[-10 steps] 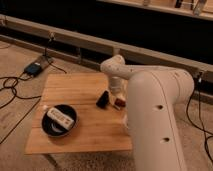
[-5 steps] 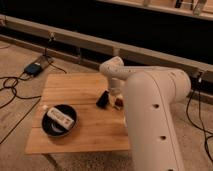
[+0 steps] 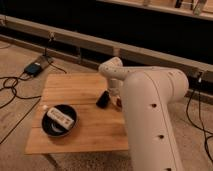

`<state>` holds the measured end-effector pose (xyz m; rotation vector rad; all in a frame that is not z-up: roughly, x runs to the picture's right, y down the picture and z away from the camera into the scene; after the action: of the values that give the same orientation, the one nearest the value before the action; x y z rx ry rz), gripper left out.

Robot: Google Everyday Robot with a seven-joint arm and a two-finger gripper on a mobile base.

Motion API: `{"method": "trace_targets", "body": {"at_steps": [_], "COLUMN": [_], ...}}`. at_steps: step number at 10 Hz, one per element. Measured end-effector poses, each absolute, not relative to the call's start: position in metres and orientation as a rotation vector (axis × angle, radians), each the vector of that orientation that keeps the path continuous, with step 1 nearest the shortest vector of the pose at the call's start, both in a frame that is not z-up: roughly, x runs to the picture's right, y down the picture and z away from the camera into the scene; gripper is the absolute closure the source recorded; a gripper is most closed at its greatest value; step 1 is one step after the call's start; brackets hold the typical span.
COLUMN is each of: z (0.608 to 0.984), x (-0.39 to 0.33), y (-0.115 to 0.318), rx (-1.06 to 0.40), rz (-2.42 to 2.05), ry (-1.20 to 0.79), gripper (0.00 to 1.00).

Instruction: Place the pepper in the ceramic cup

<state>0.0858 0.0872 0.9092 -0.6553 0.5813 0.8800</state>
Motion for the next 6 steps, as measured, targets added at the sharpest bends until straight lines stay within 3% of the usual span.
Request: {"method": "trace_targets", "body": {"at_steps": [1,3,6], "z": [0.909,0.907,0.897], "x": [0.085,0.082,0.073], "y": [0.088,0.086,0.076], "rx": [-0.655,-0.655,-0.645], "rz": [0.880,0.882,0.908], "ry": [0.582,0.577,0.543], "gripper": [0.87,1.00,1.00]}}
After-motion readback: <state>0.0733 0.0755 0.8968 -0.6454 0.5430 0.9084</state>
